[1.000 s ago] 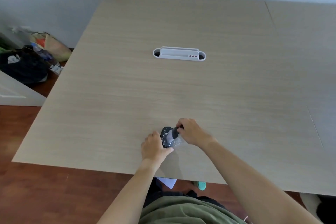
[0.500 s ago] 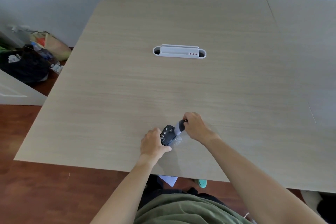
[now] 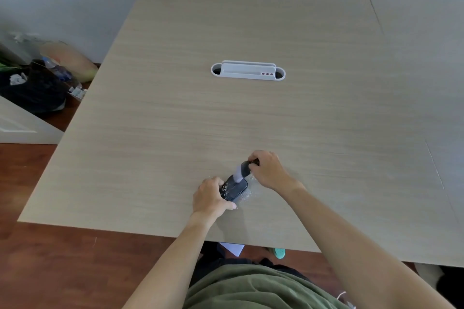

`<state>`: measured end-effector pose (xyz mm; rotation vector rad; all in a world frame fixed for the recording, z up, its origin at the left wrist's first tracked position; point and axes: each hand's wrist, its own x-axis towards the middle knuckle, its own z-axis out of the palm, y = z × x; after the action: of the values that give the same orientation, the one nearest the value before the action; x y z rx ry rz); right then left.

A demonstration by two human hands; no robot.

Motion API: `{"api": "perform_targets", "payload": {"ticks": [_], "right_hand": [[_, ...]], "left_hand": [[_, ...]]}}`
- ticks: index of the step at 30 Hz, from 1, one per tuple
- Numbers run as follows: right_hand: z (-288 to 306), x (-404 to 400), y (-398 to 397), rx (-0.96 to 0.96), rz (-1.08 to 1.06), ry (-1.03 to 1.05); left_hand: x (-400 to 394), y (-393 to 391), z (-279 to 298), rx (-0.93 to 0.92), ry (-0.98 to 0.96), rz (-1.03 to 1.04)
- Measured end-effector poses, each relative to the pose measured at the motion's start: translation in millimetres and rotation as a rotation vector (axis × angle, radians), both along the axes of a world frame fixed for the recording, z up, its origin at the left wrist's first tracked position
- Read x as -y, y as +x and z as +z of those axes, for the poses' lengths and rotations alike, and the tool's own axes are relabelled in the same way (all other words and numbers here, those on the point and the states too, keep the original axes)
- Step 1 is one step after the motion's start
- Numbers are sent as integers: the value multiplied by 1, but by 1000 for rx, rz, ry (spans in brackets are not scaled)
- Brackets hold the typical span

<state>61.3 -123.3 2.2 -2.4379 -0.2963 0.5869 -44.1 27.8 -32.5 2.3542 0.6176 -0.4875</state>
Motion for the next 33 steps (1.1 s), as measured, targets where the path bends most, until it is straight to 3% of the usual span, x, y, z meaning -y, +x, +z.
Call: {"api": "perform_targets", "payload": {"ticks": [3, 7, 13, 19, 26, 31, 33], "right_hand": [[-5, -1, -6, -109, 90, -5], [-14, 14, -5, -49, 5, -104], [-4, 1, -9, -129, 3, 72], [-11, 6, -9, -72, -17, -69], [-7, -10, -10, -86, -1, 65], [-8, 3, -10, 31, 4, -186], [-7, 7, -5, 63, -4, -184]], "left_hand": [[1, -1, 1, -2, 22, -1], [3, -1, 1, 14, 34, -1], [4, -2, -1, 4, 14, 20], [3, -1, 0, 3, 30, -6], [3, -2, -2, 1, 15, 11], [3, -2, -1, -2, 28, -8], [3, -3, -2, 5, 26, 1]]}}
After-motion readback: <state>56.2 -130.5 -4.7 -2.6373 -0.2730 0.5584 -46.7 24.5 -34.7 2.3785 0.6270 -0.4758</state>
